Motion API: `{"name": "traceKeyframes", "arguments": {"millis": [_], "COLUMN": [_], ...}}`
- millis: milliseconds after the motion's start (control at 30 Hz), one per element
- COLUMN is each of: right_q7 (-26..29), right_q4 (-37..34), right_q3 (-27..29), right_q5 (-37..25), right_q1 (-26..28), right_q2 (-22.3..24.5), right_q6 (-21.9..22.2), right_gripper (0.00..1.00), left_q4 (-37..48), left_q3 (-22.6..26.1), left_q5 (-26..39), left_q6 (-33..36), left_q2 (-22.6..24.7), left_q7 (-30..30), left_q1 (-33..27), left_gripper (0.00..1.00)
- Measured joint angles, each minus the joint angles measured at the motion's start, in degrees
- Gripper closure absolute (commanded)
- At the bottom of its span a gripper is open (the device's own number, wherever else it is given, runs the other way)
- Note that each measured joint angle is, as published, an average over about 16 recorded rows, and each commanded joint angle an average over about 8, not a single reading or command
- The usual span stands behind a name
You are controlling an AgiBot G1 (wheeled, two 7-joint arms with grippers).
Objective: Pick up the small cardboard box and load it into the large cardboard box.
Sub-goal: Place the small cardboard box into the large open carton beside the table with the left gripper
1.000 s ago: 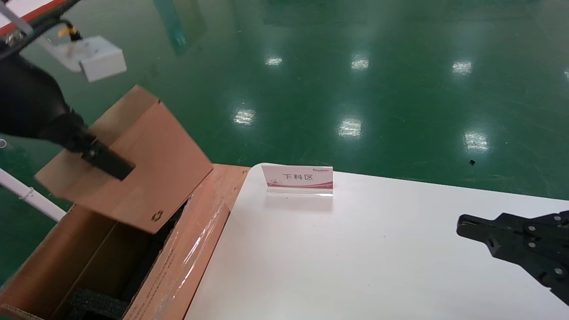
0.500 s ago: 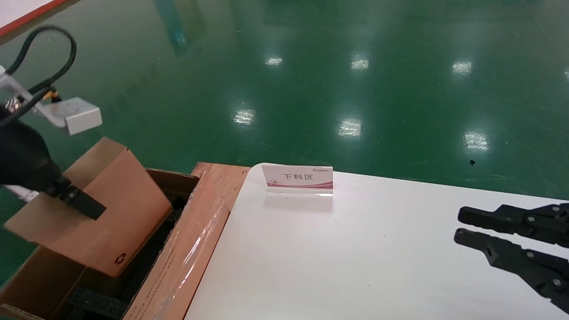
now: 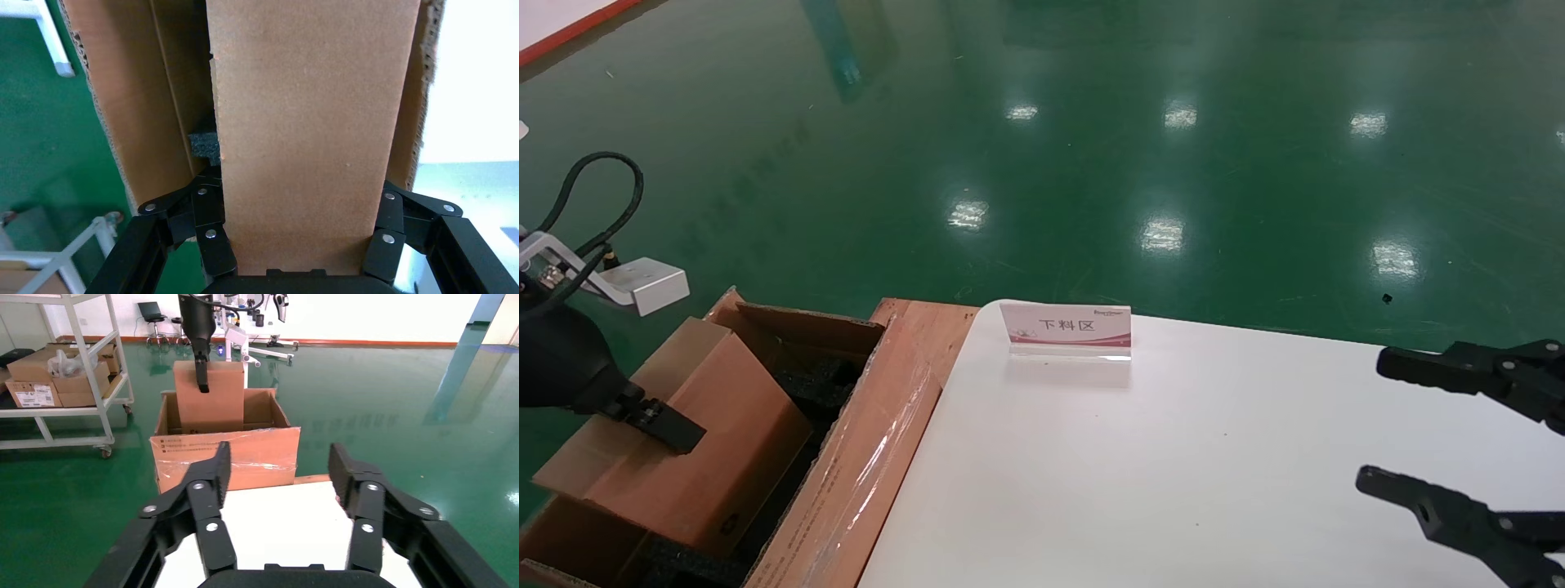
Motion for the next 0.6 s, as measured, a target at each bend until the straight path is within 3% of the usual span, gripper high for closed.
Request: {"name": "traceKeyframes", "arguments": {"millis": [600], "right_q7": [0.0], "right_q4": [0.0], "right_q3": [-0.1], "right_q5": [0.0], "right_q1": [0.0], "right_q2": [0.0], "right_q6": [0.0], "right_gripper": [0.00], "left_q4": [8.3], "left_q3": [1.4], "left_q5": [0.6], "left_q6": [-7.9], "left_q2": [-1.6], "left_q7": [5.3], "left_q1": [9.0], "left_gripper": [1.00]}}
